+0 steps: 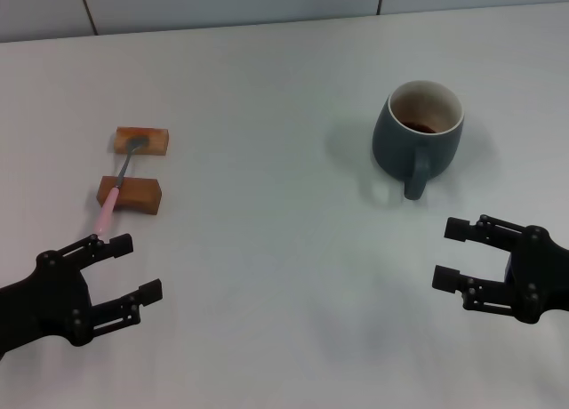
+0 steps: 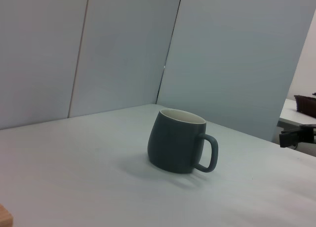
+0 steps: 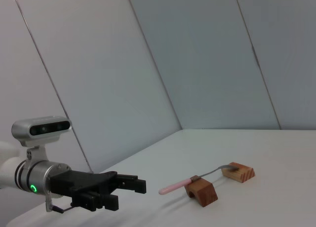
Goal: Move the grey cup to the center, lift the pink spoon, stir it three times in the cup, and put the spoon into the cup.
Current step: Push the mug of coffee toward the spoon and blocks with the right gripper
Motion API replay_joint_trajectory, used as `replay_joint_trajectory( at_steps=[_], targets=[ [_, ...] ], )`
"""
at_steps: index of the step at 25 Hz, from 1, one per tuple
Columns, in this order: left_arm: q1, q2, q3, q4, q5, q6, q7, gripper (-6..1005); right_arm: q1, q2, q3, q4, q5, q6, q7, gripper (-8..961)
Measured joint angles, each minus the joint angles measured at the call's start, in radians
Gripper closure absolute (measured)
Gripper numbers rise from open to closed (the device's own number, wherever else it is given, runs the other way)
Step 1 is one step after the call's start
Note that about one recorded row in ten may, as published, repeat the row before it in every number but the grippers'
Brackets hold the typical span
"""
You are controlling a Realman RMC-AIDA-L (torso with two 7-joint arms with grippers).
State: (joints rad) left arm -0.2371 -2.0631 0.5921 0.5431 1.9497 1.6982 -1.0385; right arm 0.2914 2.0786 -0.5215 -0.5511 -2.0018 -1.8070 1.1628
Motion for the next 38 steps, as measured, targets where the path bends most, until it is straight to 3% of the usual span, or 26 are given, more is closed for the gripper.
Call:
replay_joint_trajectory(
  at_steps=[12, 19, 24, 27, 28, 34, 38],
  targets=[
    [-0.003, -0.001, 0.0, -0.002, -0.005, -0.002, 0.0, 205, -0.006, 0.001, 0.011, 0.004, 0.032, -0.026, -0.066, 160],
    [-0.005, 0.002, -0.001, -0.024, -0.008, -0.006, 0.013, 208, -0.054, -0.001, 0.025, 0.053, 0.301, -0.016, -0.178, 181],
    [-0.003, 0.0, -0.002, -0.028, -0.008, -0.006, 0.022, 209, -0.07, -0.002, 0.158, 0.132, 0.449, 0.034, -0.248, 196],
    [-0.005, 0.0, -0.008, -0.047, -0.008, -0.006, 0.036, 210, -0.059, -0.004, 0.248, 0.16, 0.47, 0.126, -0.265, 205],
    [-0.008, 0.0, -0.009, -0.053, -0.008, -0.008, 0.039, 211, -0.043, -0.004, 0.292, 0.164, 0.471, 0.221, -0.259, 208],
    [-0.009, 0.0, -0.009, -0.054, -0.008, -0.011, 0.042, 213, -0.002, -0.004, 0.32, 0.181, 0.473, 0.424, -0.258, 227],
    [-0.01, 0.0, -0.012, -0.063, -0.008, -0.011, 0.05, 214, 0.048, -0.005, 0.28, 0.183, 0.458, 0.594, -0.267, 239]
  ],
)
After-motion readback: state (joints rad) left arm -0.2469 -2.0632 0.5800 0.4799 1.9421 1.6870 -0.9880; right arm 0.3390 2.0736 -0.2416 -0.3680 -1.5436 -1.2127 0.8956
